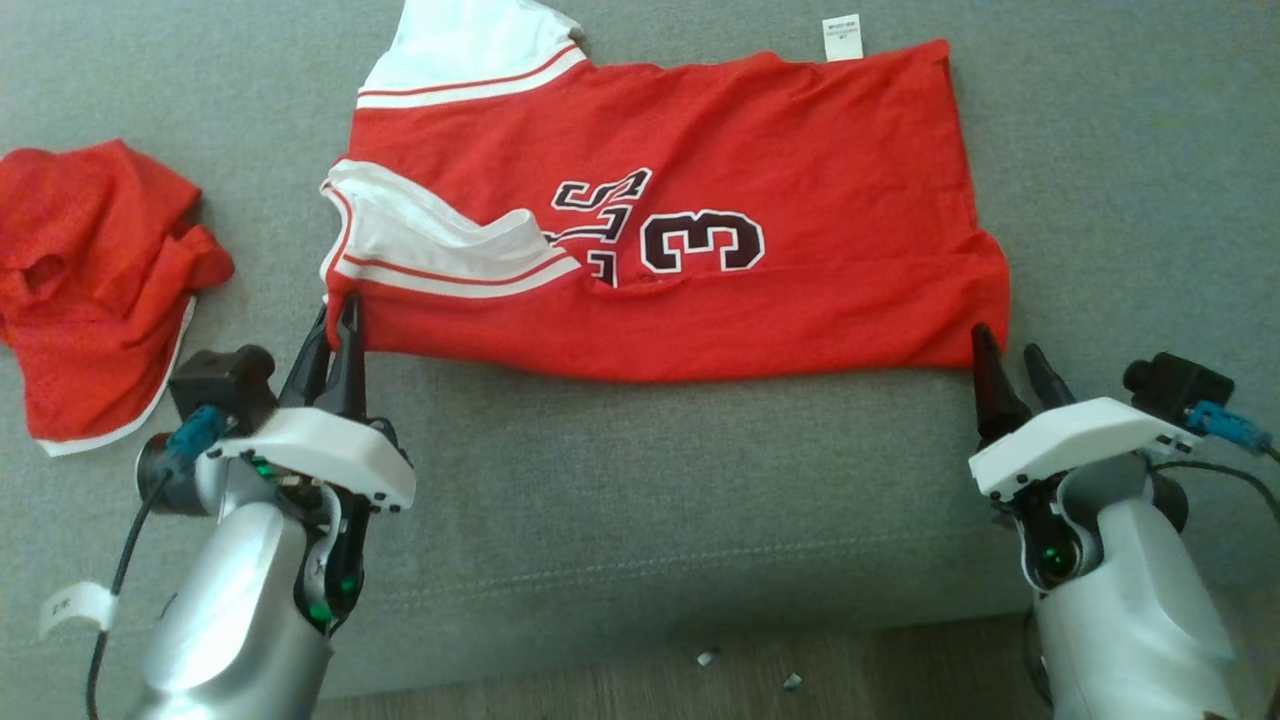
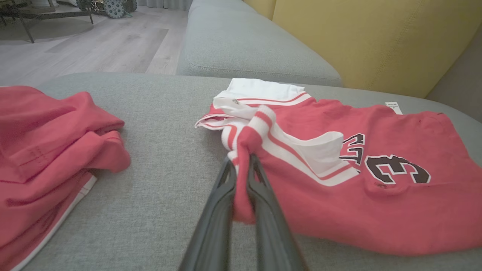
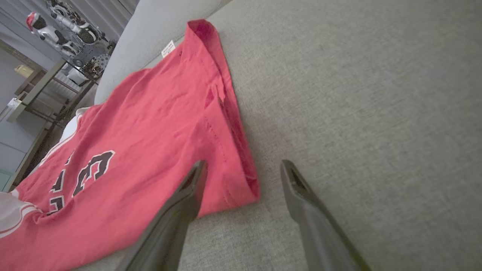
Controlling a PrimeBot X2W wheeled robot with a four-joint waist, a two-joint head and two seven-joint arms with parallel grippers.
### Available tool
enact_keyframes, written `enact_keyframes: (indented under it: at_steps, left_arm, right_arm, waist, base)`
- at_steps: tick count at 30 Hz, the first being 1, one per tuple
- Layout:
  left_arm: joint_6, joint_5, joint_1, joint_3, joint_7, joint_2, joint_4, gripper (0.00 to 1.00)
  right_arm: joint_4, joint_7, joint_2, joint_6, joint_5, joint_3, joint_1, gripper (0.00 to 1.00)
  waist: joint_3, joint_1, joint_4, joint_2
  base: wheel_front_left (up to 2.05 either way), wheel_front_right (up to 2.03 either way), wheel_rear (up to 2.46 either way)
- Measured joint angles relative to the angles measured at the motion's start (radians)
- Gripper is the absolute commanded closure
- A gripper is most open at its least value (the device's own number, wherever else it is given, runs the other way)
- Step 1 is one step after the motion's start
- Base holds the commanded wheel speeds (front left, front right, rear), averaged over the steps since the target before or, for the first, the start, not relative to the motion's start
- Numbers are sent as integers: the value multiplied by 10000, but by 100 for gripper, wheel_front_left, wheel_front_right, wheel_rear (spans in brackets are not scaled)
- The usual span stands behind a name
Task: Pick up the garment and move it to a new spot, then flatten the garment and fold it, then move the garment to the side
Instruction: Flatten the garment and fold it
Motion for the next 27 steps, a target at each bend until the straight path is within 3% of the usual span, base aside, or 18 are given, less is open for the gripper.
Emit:
enact_keyframes:
  at_steps: [13, 14, 15, 16, 27]
  left_arm:
    - [10, 27, -1, -142, 86, 50, -238, 100]
    - [10, 29, -1, -157, 96, 63, -251, 100]
    - [10, 27, -1, -173, 98, 73, -261, 100]
    - [10, 27, 0, -182, 100, 82, -261, 100]
    - [104, 27, 225, -291, 360, 217, -125, 100]
  right_arm:
    - [1170, -307, -4, 0, 585, 326, -727, 0]
    - [1254, -326, -8, 0, 640, 353, -788, 5]
    - [1342, -326, -12, 0, 750, 385, -852, 84]
    - [1371, -330, -15, 0, 871, 441, -895, 100]
    - [1722, -602, -203, 0, 807, 953, -1034, 100]
  waist:
    - [196, 0, 231, 0]
    - [204, 0, 245, 0]
    - [210, 0, 258, 0]
    - [213, 0, 266, 0]
    - [-80, 0, 186, 0]
  base:
    - [0, 0, 0]
    - [0, 0, 0]
    - [0, 0, 0]
    - [0, 0, 0]
    - [0, 0, 0]
